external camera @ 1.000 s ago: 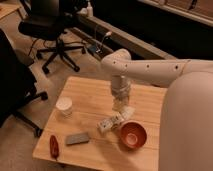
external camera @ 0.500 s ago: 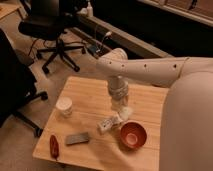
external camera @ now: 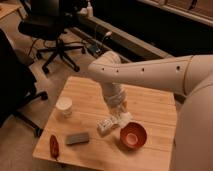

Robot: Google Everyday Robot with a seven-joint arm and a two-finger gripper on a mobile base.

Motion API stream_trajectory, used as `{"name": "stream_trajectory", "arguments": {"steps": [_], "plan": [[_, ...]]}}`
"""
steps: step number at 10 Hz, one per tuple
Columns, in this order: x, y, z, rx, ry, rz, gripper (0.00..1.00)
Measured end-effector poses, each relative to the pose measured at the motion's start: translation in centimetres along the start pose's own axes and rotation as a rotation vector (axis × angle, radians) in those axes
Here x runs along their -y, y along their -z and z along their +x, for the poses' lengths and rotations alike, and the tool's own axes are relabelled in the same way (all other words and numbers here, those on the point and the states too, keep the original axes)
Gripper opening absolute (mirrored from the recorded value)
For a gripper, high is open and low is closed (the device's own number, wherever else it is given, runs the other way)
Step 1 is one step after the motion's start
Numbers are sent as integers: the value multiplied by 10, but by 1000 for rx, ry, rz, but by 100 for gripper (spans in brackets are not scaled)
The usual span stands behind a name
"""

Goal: Place the white sponge in the ceramic bowl

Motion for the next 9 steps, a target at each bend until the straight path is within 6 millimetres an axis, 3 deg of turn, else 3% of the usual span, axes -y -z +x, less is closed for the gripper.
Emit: {"name": "stream_trajectory", "arguments": {"steps": [2, 4, 9], "plan": [[-22, -10, 19, 9, -37, 4, 0], [-32, -22, 29, 28, -55, 9, 0], [-27, -54, 10, 39, -28, 75, 0]]}}
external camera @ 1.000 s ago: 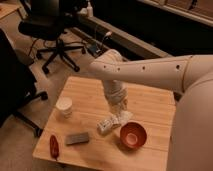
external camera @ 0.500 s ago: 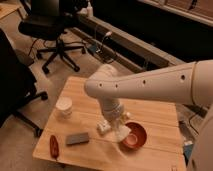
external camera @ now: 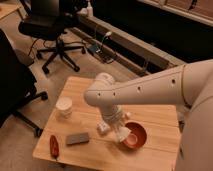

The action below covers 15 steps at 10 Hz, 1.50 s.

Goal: Place the white sponge in the ceramic bowl

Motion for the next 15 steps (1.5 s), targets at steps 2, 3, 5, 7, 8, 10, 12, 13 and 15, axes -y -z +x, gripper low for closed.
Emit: {"name": "stream_trajectory", "arguments": {"steps": [2, 3, 5, 7, 8, 10, 12, 13, 15], "plan": [[3, -17, 1, -33, 0, 10, 0], [11, -25, 8, -72, -4, 30, 0], [26, -29, 16, -111, -22, 66, 0], [40, -27, 20, -137, -40, 98, 2], [42, -28, 22, -150, -49, 97, 7], [36, -42, 38, -215, -82, 55, 31], [33, -52, 47, -258, -94, 52, 50], [35, -56, 48, -268, -101, 60, 60], [40, -58, 42, -268, -105, 92, 76]]}}
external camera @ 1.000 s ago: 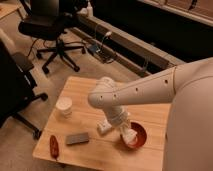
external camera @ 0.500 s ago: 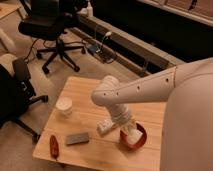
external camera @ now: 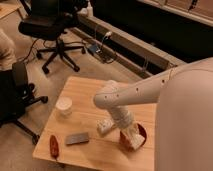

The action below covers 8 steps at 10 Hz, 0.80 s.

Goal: Place the white sponge in the ceramic bowl

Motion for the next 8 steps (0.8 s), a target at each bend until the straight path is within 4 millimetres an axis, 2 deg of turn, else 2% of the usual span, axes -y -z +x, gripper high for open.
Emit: {"name": "stream_trajectory", "arguments": {"steps": [1, 8], "plan": [[2, 2, -4, 3, -3, 23, 80], [1, 5, -7, -2, -41, 33, 80]]}}
